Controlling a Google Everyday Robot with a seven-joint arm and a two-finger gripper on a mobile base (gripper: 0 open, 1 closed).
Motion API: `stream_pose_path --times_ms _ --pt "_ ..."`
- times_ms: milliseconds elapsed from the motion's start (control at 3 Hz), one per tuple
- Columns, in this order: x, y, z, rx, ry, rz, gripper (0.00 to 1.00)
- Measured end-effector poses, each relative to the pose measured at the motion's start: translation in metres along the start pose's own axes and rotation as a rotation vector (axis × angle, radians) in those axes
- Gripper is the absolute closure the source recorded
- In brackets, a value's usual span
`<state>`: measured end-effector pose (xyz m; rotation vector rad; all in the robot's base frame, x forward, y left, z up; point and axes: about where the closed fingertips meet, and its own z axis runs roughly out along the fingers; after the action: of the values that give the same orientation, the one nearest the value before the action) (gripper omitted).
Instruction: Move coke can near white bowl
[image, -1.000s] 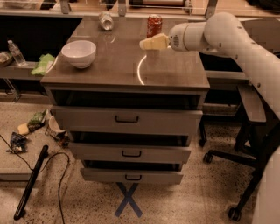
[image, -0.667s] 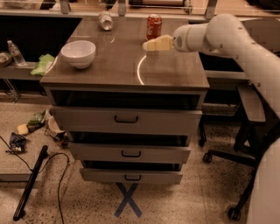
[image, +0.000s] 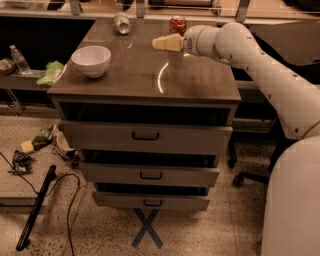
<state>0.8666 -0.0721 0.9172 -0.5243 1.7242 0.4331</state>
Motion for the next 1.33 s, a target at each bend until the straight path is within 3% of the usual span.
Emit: stream_pose_path --times_ms 333,667,1000,1333 --pt "-0.007 -0.014 0.031 0.036 -0.042 -0.018 0.0" --pt "-0.014 -0.045 0.061 0.078 -0.069 -0.018 0.0" --pt "-0.008 -0.066 0.079 0.089 -0.062 -0.005 0.03" --pt "0.002 -0.074 0.089 0.076 -0.044 0.005 0.26"
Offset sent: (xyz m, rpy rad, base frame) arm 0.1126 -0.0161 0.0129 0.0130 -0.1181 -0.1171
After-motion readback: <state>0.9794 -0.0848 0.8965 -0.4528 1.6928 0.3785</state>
